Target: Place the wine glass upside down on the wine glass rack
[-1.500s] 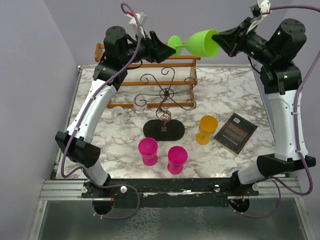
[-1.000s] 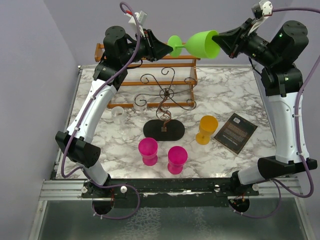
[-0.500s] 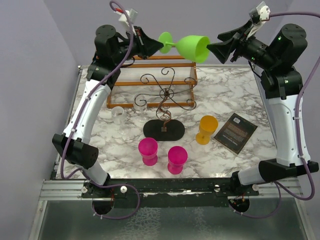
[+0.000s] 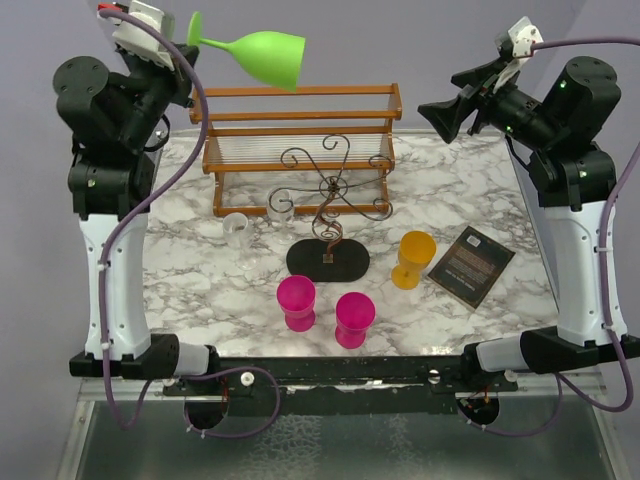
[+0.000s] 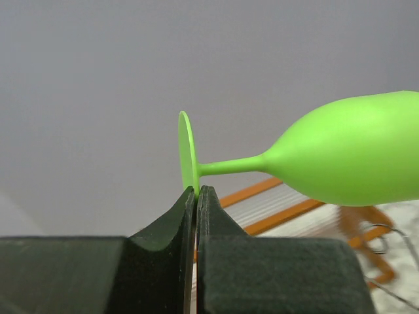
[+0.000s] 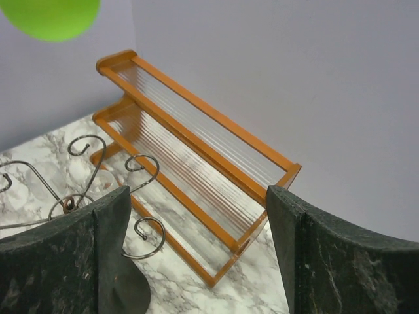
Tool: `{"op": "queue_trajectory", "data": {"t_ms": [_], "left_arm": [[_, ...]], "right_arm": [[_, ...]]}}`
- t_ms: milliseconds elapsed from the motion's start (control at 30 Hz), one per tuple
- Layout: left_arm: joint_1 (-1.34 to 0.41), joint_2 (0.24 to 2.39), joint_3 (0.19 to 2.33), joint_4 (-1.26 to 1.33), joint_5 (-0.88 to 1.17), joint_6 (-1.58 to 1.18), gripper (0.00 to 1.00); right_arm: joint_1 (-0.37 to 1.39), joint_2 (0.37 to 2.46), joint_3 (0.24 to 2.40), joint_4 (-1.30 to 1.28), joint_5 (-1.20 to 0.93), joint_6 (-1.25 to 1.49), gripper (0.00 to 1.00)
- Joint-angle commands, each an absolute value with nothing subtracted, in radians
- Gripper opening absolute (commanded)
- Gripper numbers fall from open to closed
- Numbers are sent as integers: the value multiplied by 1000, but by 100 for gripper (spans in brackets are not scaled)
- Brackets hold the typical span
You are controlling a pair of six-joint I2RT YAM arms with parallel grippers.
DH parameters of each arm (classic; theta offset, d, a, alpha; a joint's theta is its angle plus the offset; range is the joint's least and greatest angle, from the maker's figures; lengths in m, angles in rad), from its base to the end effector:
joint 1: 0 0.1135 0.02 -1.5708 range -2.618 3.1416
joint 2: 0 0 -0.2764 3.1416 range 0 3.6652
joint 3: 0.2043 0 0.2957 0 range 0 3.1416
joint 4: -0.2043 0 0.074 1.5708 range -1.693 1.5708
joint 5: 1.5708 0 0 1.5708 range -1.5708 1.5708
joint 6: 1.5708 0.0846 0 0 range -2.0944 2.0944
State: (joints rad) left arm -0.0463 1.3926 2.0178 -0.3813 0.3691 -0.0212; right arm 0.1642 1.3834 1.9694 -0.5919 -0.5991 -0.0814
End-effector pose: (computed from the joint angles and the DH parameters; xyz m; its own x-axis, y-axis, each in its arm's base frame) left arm 0.3173 -0.0453 0.6406 0.2329 -0.0306 -0.9720 0.3979 0.9150 0.0665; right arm 0.3083 0.0994 0.5943 0.0504 -0.0597 -0.9969 -0.6895 0.7201 -0.0780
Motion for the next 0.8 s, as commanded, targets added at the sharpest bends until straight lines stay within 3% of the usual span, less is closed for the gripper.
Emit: {"op": "queue_trajectory", "data": {"t_ms": [0,200,533,767], "left_arm": [[-46,1324,2075,-517,87,365,0],[-47,1287,2057,-644,-40,704,0],[-107,1288,1971,-926,130,1097,0],[-204,1300,1878,-993,234,1218,0]], "right_arm": [[169,1377,1950,-690,-590,-182,84],[169,1351,1896,-706,-570,-238,84],[169,1305,1817,-703,-555,-281,85],[169,1281,1772,-696,-561,-288,85]]}}
